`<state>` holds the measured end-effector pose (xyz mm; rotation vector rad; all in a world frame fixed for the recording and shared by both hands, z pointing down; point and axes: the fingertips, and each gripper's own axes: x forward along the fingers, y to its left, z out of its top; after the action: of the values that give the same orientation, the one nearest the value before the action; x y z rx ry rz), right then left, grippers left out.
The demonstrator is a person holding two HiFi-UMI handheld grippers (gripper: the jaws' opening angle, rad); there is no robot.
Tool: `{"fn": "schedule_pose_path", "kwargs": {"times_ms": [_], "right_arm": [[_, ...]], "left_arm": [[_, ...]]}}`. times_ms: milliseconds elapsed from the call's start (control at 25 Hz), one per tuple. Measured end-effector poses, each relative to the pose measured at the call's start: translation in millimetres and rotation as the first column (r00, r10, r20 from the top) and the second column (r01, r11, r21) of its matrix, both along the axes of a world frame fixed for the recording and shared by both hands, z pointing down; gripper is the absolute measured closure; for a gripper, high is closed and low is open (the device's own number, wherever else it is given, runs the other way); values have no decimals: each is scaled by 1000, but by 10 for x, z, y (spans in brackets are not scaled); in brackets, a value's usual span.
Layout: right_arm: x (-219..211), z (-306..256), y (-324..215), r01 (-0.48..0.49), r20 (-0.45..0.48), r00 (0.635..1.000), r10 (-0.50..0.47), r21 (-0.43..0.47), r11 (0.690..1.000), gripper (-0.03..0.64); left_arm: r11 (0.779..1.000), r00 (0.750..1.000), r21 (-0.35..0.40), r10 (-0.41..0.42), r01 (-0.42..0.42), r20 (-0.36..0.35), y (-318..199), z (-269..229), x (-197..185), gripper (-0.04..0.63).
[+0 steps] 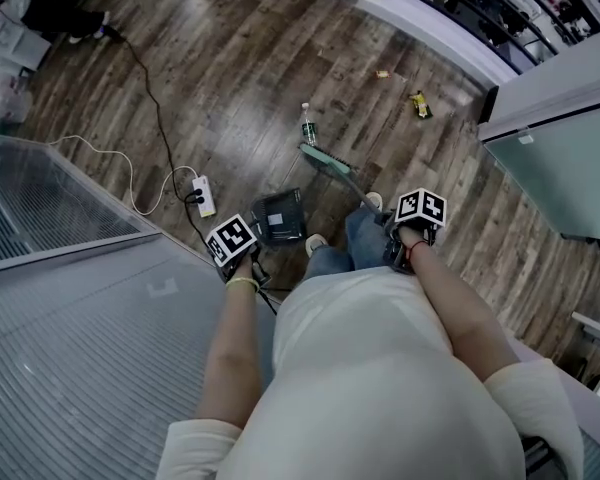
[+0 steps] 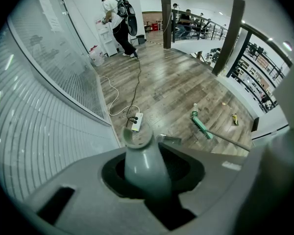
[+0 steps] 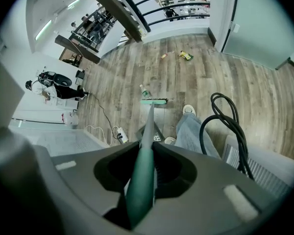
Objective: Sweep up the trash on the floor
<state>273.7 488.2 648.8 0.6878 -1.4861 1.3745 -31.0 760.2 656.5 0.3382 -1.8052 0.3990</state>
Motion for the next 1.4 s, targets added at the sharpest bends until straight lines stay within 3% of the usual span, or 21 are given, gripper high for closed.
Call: {"fn": "schedule_pose_path", "kwargs": {"times_ms": [280,600,800,1080,1200,1400], "right_arm": [[-299,-115,-119,-30,88,996,29,10,999,520],[-495,-125,-514,-112,120,987,107,35,993,520],[-627,-29,-829,-138,121,984,132,42,989,520],[-824,38,-1173,-138,86,987,135,34,990,520],[-890,55,-1326,-124,69,990,122,36,992,520],[-1001,40,-1492,-112,65,992,111,19,993,520]], "left_arm": [[1000,1000,4,-8,8,-7,4,25,-19,499],[1000,1000,10,-21,21,-4,-17,-11,-7,502],[999,999,32,-40,41,-19,-6,32,-14,503],[999,1000,39,9,-9,7,-131,-68,-133,505],[999,999,30,-11,10,33,-226,-129,-276,505],[983,987,95,-160,159,-3,-363,-128,-328,506]]}}
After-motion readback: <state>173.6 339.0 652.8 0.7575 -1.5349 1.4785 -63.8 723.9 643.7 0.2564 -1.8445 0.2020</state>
